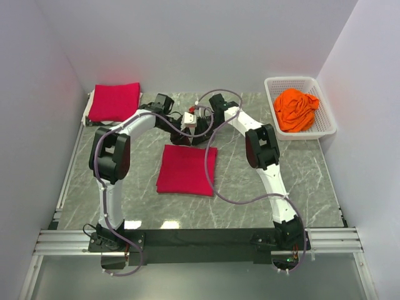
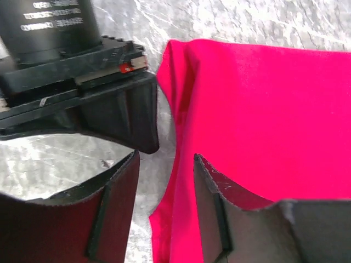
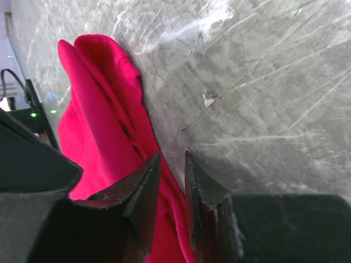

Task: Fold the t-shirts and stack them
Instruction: Fold the tshirt

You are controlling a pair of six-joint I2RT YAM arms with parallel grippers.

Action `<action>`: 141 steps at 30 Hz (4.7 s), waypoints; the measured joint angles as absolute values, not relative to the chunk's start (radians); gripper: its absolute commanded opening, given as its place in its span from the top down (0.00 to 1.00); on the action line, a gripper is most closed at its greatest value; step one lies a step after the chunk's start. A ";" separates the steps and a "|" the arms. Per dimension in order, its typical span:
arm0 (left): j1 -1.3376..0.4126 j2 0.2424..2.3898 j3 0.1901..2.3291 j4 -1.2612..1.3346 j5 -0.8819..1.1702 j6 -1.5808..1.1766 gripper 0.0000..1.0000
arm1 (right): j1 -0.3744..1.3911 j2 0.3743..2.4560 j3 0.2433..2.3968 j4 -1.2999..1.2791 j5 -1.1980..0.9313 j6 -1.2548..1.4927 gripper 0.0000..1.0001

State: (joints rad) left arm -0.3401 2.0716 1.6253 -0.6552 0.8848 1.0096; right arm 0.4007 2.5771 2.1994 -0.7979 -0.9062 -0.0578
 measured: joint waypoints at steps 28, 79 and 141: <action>-0.384 2.091 1.578 -0.747 0.788 1.114 0.81 | 0.461 2.590 2.201 -0.870 -0.951 -0.170 0.71; -0.142 1.985 1.558 -0.366 1.056 0.075 0.62 | 0.353 2.086 1.745 -0.630 -0.986 0.102 0.63; -0.160 1.527 0.576 0.380 1.048 -0.724 0.61 | 0.591 1.763 1.028 -0.036 -0.993 0.450 0.65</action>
State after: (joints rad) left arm -0.1596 1.5269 0.5758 0.3801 1.0485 -0.7242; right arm 0.5911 1.7634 1.0279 -0.0364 -0.9932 0.4500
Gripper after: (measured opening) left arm 0.379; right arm 0.344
